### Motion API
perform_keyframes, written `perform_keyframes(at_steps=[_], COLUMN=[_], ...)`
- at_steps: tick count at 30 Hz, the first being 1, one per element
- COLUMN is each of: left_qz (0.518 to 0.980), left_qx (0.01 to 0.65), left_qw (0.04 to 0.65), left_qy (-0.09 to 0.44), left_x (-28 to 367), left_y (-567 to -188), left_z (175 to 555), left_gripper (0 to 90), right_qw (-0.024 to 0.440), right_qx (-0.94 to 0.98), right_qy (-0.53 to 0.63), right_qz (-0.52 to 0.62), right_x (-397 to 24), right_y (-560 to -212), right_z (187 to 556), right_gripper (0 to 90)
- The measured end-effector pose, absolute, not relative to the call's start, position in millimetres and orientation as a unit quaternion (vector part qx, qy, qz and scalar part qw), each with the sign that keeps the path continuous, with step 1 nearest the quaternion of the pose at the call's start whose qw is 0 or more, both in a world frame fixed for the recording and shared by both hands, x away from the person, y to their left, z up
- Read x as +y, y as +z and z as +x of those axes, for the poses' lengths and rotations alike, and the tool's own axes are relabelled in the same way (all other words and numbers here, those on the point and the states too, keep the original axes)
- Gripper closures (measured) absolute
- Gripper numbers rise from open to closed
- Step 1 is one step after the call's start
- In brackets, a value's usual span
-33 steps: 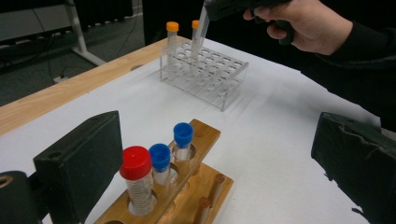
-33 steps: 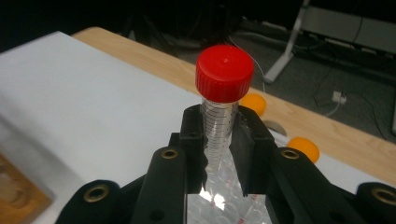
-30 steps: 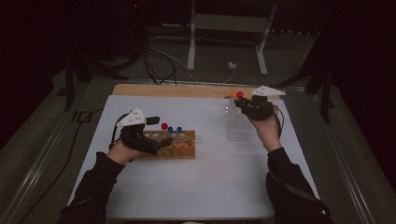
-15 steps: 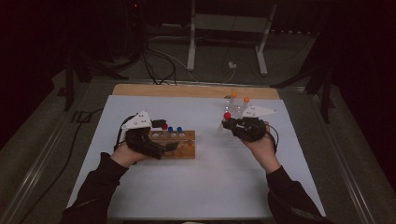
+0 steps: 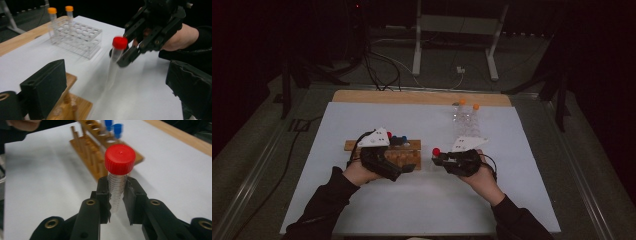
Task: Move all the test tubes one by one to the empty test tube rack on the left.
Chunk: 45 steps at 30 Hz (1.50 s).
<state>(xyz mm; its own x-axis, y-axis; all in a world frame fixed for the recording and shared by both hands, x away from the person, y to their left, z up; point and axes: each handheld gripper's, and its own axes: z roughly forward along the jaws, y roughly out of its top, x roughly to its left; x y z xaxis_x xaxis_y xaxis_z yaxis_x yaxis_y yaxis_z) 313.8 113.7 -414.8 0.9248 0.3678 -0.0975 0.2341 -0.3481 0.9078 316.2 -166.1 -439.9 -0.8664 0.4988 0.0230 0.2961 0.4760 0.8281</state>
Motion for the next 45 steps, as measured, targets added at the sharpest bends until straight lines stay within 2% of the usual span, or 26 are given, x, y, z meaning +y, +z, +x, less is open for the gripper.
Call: perform_keyframes(at_steps=[5,9,12,17,27,32,39,45], left_qz=[0.82,0.819,0.825,0.827,0.828,0.827,0.821,0.81], left_qx=[0.174,0.172,0.167,0.169,0.169,0.166,0.17,0.183], left_qw=[0.543,0.545,0.537,0.533,0.53,0.532,0.538,0.544], left_qy=[0.053,0.048,0.052,0.056,0.067,0.071,0.09,0.116], left_x=[103,95,88,81,79,82,95,111], left_y=[-418,-423,-427,-431,-433,-429,-413,-392], left_z=[309,307,306,307,308,307,308,308], left_gripper=[8.6,17.5,26.2,46.5,70.1,71.2,71.4,71.3], right_qw=[0.097,0.085,0.08,0.077,0.077,0.081,0.096,0.097], right_qx=[0.858,0.862,0.865,0.867,0.867,0.864,0.853,0.851], right_qy=[0.455,0.453,0.45,0.45,0.449,0.456,0.469,0.471], right_qz=[0.22,0.211,0.206,0.2,0.2,0.198,0.207,0.213], right_x=[-157,-151,-147,-145,-144,-145,-153,-155], right_y=[-442,-444,-445,-444,-445,-443,-437,-435], right_z=[310,307,305,303,303,302,303,303], right_gripper=[75.0,75.0,75.0,75.0,74.9,73.7,57.4,34.6])
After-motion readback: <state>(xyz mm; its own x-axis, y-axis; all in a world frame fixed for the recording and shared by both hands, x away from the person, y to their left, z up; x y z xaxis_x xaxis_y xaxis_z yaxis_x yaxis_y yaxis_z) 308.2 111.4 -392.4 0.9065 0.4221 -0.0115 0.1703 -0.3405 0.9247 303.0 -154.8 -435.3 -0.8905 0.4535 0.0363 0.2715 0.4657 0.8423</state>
